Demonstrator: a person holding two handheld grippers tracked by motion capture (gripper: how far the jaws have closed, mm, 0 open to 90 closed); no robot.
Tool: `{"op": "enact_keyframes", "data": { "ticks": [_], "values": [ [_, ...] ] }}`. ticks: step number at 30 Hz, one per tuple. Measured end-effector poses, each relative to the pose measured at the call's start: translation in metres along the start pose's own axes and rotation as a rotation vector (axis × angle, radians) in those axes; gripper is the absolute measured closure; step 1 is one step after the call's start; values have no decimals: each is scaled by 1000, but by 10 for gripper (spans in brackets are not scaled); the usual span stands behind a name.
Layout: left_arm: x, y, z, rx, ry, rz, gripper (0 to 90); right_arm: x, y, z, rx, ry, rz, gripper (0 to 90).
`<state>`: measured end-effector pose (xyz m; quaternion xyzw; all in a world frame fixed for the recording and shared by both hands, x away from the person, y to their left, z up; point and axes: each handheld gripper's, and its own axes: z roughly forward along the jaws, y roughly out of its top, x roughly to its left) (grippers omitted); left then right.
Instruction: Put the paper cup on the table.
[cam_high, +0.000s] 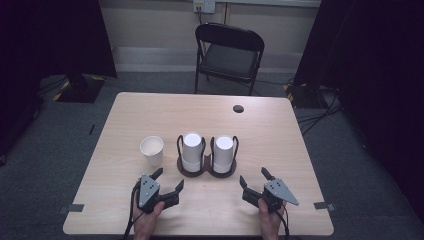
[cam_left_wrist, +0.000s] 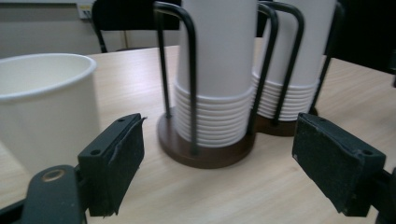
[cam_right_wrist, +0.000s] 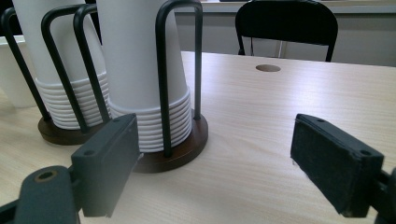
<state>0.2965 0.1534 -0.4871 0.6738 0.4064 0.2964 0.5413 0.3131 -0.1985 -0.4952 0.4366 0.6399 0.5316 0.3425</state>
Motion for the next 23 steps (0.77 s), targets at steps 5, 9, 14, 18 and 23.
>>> {"op": "enact_keyframes", "data": {
  "ticks": [5,9,14,18,23],
  "values": [
    [-15,-4,3,11,-31,3,169,0,0,0,1,2,-1,151],
    [-25,-7,6,13,-38,13,168,0,0,0,5,7,-2,152],
    [-32,-7,8,14,-34,25,168,-2,1,2,25,37,12,153],
    [-36,-8,9,-10,-24,49,165,-2,1,3,29,33,12,194],
    [-39,-8,10,-25,4,88,157,0,3,9,109,2,6,230]
  ]
}}
